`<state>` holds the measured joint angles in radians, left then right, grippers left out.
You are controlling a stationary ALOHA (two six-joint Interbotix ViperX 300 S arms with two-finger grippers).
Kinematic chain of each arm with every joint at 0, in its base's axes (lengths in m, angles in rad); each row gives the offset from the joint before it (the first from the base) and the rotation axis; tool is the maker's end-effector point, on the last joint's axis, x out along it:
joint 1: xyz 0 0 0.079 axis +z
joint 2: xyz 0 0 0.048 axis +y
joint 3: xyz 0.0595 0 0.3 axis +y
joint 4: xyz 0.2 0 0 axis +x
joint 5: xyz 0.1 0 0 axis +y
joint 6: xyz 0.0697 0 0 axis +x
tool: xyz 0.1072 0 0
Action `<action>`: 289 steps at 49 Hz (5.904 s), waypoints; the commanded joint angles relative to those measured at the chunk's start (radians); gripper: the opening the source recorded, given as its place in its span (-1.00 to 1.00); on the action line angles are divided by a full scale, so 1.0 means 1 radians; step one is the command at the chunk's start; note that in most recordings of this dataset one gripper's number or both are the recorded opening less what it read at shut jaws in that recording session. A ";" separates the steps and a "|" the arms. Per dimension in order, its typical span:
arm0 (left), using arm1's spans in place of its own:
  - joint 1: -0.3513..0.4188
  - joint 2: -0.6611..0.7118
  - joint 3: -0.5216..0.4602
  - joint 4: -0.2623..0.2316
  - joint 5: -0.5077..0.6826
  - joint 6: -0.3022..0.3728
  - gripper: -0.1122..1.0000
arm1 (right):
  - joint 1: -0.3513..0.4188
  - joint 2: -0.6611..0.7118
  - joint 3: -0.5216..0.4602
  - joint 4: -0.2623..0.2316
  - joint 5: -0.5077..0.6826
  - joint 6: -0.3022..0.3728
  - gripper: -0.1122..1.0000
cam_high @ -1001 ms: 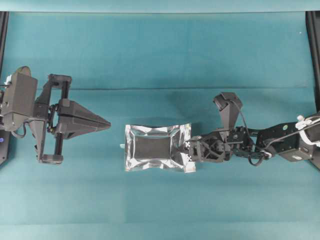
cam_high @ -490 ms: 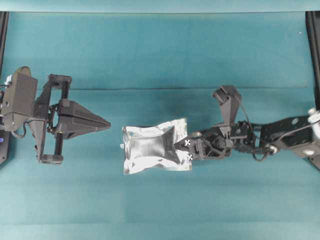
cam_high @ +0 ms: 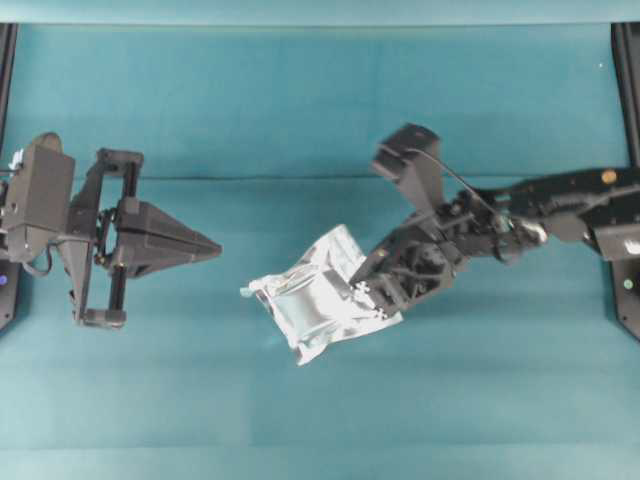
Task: Hand over the silver zip bag and make it stand upright.
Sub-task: 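Lift the bag with the right gripper and hold it hanging vertically, then bring the left gripper to the bag's lower edge below the right gripper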
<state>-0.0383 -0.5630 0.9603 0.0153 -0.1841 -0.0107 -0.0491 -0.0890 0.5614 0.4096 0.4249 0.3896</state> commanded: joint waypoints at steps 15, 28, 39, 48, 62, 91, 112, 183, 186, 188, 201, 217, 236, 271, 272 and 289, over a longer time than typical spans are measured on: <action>-0.011 -0.015 0.005 0.002 0.038 -0.005 -0.91 | -0.006 0.046 -0.281 -0.153 0.374 -0.046 -0.78; -0.011 -0.041 0.018 0.002 0.038 -0.005 -0.91 | -0.002 0.133 -0.437 -0.233 0.620 -0.133 -0.78; -0.011 -0.052 0.028 0.002 0.040 -0.005 -0.91 | -0.003 0.184 -0.535 -0.250 0.699 -0.244 -0.78; -0.011 -0.054 0.031 0.002 0.040 -0.005 -0.91 | -0.002 0.215 -0.578 -0.285 0.744 -0.353 -0.78; -0.011 -0.054 0.031 0.002 0.038 -0.005 -0.91 | 0.000 0.261 -0.607 -0.311 0.781 -0.440 -0.78; -0.009 -0.163 0.074 0.002 0.144 -0.006 -0.91 | 0.009 0.285 -0.620 -0.400 0.765 -0.499 -0.78; -0.002 -0.267 0.126 0.002 0.190 -0.049 -0.91 | 0.034 0.313 -0.637 -0.399 0.762 -0.499 -0.78; 0.072 0.397 0.175 0.003 -0.474 -0.150 0.79 | 0.040 0.316 -0.626 -0.397 0.747 -0.476 -0.78; 0.072 0.453 0.135 0.003 -0.489 -0.149 0.79 | 0.040 0.316 -0.626 -0.397 0.749 -0.476 -0.78; 0.072 0.489 0.110 0.005 -0.499 -0.146 0.79 | 0.041 0.314 -0.626 -0.397 0.750 -0.476 -0.78; 0.060 0.624 0.015 0.005 -0.534 -0.120 0.79 | 0.040 0.314 -0.624 -0.397 0.742 -0.476 -0.78; 0.044 0.703 -0.066 0.005 -0.588 -0.121 0.80 | 0.040 0.314 -0.624 -0.397 0.736 -0.476 -0.78; 0.032 0.818 -0.198 0.005 -0.589 -0.123 0.79 | 0.040 0.314 -0.621 -0.397 0.723 -0.476 -0.78; 0.029 0.816 -0.164 0.005 -0.583 -0.138 0.54 | 0.040 0.314 -0.621 -0.397 0.723 -0.476 -0.78; 0.029 0.815 -0.163 0.005 -0.583 -0.138 0.52 | 0.040 0.314 -0.621 -0.397 0.723 -0.476 -0.78; 0.034 0.819 -0.160 0.005 -0.557 -0.100 0.15 | 0.041 0.316 -0.617 -0.397 0.723 -0.469 -0.78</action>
<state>-0.0031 0.2608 0.8038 0.0169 -0.7424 -0.1181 -0.0061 0.2378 -0.0506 0.0138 1.1536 -0.0920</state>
